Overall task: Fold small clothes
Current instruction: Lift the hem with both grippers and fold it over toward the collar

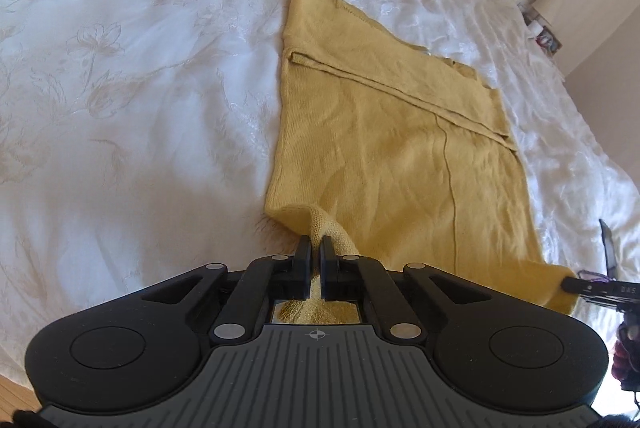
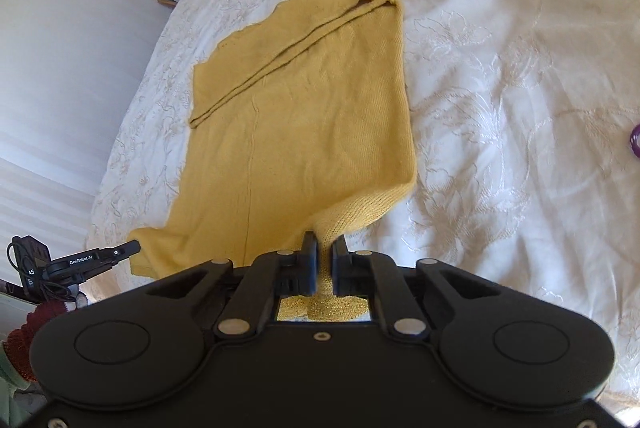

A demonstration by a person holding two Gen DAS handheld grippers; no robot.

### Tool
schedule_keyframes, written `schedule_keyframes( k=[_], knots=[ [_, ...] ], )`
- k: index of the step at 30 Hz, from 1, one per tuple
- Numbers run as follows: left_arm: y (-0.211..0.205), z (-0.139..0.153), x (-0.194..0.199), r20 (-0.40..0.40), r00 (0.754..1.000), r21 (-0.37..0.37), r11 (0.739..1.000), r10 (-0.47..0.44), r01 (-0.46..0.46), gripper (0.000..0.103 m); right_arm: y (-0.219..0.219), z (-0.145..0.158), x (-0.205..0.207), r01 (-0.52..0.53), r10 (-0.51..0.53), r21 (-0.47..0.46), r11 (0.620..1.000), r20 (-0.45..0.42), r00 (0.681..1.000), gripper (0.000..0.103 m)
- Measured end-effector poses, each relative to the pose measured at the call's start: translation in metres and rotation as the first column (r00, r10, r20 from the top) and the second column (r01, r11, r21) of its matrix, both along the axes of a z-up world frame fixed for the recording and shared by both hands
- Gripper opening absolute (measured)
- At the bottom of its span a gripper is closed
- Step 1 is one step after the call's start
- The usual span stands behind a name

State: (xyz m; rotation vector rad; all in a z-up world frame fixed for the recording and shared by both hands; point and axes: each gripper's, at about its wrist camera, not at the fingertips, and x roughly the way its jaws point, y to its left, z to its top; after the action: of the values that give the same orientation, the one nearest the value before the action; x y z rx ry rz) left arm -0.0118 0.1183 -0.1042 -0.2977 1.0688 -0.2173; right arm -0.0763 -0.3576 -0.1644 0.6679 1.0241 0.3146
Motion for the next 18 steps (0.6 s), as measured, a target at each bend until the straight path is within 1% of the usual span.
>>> schedule_keyframes(
  k=[2, 5, 10, 14, 18],
  knots=[
    [-0.005, 0.002, 0.004, 0.011, 1.0, -0.008, 1.0, 0.012, -0.012, 0.004, 0.0, 0.003, 0.008, -0.008, 0.008, 0.008, 1.0, 0.01, 1.0, 0.013],
    [-0.005, 0.009, 0.008, 0.027, 0.998, -0.059, 0.996, 0.063, -0.061, 0.004, 0.001, 0.006, 0.019, 0.003, -0.004, 0.027, 1.0, 0.03, 1.0, 0.013],
    [-0.01, 0.019, 0.023, 0.07, 0.996, -0.046, 0.998, 0.056, -0.053, 0.004, -0.002, 0.012, 0.031, 0.027, -0.031, 0.054, 0.998, 0.058, 0.998, 0.013],
    [-0.008, 0.022, 0.036, 0.084, 0.992, -0.066, 0.993, 0.099, -0.093, 0.004, -0.005, 0.013, 0.041, 0.036, -0.04, 0.063, 0.997, 0.063, 0.997, 0.013],
    [-0.007, 0.024, 0.047, 0.092, 0.988, -0.075, 0.99, 0.127, -0.12, 0.004, -0.013, 0.016, 0.049, 0.068, -0.075, 0.087, 0.994, 0.082, 0.994, 0.013]
  ],
)
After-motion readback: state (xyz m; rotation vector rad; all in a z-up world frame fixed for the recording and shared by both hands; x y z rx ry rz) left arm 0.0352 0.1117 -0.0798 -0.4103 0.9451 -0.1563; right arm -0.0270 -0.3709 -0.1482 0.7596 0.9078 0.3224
